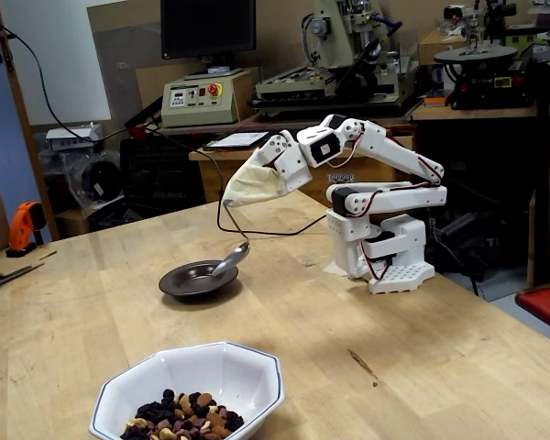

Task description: Use spoon to transfer food from the white bowl to brown plate

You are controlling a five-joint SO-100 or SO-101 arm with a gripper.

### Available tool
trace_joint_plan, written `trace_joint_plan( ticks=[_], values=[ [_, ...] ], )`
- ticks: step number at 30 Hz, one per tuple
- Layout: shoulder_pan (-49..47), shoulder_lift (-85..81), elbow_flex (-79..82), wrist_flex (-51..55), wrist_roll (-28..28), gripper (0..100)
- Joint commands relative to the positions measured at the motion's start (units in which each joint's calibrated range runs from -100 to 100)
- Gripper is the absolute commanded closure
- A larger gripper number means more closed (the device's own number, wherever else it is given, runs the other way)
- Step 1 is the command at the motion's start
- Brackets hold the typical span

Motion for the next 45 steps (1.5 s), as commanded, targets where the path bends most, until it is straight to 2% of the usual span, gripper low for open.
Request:
trace_joint_plan(
  ticks=[1,18,34,45],
  values=[
    [-4.9,0.0,3.5,-2.0,0.3,96],
    [-4.9,0.0,3.3,-2.0,0.3,96],
    [-5.4,0.6,-15.9,-1.4,0.2,96],
    [-5.5,21.7,-27.0,-1.9,0.0,96]
  ],
)
